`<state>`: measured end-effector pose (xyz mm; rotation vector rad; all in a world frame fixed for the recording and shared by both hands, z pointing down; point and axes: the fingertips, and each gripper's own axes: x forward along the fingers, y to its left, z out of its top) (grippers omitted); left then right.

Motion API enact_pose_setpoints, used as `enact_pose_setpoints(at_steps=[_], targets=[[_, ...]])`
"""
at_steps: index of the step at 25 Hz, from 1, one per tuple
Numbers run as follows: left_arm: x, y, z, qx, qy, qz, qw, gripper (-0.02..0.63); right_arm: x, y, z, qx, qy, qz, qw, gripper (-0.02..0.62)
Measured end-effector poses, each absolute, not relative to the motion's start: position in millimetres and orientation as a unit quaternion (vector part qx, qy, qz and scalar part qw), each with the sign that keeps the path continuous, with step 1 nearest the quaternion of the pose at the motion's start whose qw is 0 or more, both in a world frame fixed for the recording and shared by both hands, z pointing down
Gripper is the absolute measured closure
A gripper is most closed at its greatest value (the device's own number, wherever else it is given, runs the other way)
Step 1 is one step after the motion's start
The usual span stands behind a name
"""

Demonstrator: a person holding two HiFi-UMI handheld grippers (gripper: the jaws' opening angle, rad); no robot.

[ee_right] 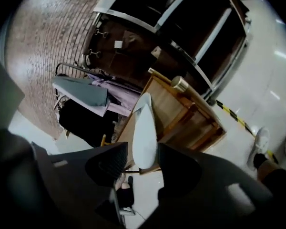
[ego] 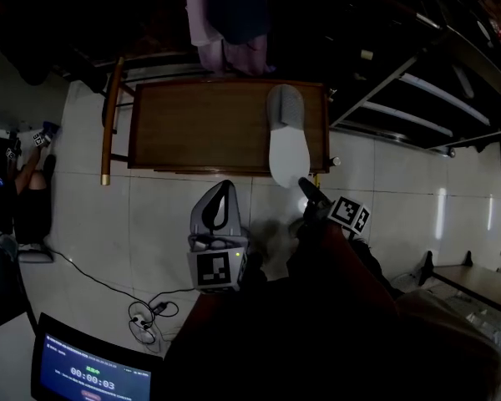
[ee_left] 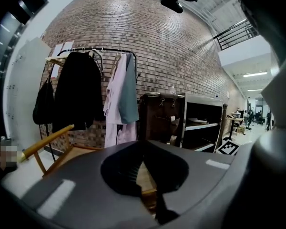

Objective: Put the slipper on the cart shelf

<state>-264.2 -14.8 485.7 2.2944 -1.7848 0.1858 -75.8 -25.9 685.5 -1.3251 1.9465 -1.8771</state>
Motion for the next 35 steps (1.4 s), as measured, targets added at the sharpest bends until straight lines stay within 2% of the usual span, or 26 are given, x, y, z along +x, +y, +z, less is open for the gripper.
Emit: enact_pose_setpoints(at_steps=[11,16,19,35], targets=[[-278,-14,487,0.782,-0.609,0.063,0.114,0.591,-85,-43,726,-0.426,0.577,-0.686,0.121,0.394],[-279,-14,482,0.788,-0.602,0.066,0.105,0.591,-89,-46,725,-0.422,0.571,-0.69,0.14,0.516],[-277,-17,477,0.793,-0.598,0.063,0.097,0.591,-93,-49,716,-0.413,0.585,-0.682,0.149,0.542],[-269,-17,465,0.801,-0.591,0.053,0.085,0.59,-97,-25,615,-0.368,0.665,-0.624,0.181,0.561]])
